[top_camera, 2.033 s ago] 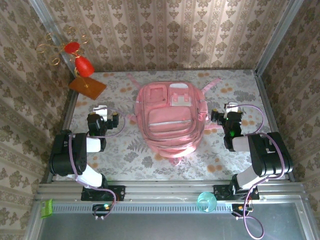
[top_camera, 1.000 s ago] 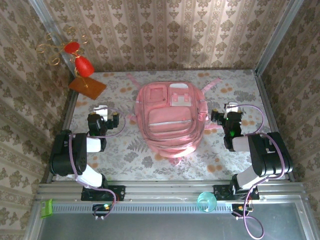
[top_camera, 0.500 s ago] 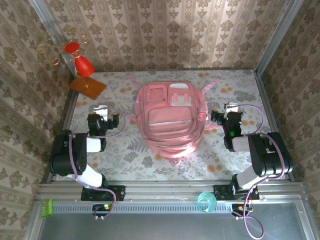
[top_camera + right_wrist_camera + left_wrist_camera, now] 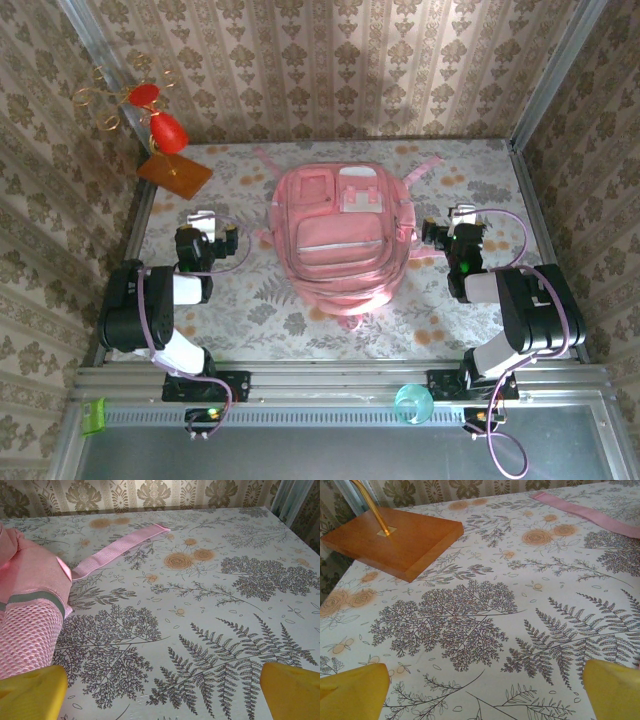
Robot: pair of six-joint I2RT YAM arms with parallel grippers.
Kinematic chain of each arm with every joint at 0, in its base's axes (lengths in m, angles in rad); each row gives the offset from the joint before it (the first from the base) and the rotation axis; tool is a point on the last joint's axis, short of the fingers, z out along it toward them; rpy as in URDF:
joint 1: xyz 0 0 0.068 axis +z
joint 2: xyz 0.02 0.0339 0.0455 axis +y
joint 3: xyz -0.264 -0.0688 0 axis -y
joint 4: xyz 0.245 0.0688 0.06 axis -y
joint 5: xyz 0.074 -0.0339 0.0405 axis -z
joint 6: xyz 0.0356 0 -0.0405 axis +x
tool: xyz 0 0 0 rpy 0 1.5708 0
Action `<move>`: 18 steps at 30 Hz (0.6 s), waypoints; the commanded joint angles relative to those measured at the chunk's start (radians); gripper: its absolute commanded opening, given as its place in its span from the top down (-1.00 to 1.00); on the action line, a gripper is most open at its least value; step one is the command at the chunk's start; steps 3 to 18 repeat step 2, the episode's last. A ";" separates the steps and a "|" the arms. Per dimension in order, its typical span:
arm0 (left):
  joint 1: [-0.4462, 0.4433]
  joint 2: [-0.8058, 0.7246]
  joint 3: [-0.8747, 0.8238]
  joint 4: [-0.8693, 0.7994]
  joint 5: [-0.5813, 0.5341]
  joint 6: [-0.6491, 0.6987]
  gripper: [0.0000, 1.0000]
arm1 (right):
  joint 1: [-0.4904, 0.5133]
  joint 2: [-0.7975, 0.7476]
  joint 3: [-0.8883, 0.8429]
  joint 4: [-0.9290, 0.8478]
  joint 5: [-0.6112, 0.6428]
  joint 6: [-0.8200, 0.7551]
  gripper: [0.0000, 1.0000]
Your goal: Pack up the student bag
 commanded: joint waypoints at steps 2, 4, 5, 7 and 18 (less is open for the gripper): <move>-0.004 -0.005 0.014 0.009 0.009 -0.010 -1.00 | 0.005 -0.008 0.009 -0.005 0.003 -0.001 -1.00; -0.004 -0.005 0.014 0.009 0.009 -0.010 -1.00 | 0.005 -0.008 0.009 -0.005 0.003 -0.001 -1.00; -0.004 -0.005 0.014 0.009 0.009 -0.010 -1.00 | 0.005 -0.008 0.009 -0.005 0.003 -0.001 -1.00; -0.004 -0.005 0.014 0.009 0.009 -0.010 -1.00 | 0.005 -0.008 0.009 -0.005 0.003 -0.001 -1.00; -0.004 -0.005 0.014 0.009 0.009 -0.010 -1.00 | 0.005 -0.008 0.009 -0.005 0.003 -0.001 -1.00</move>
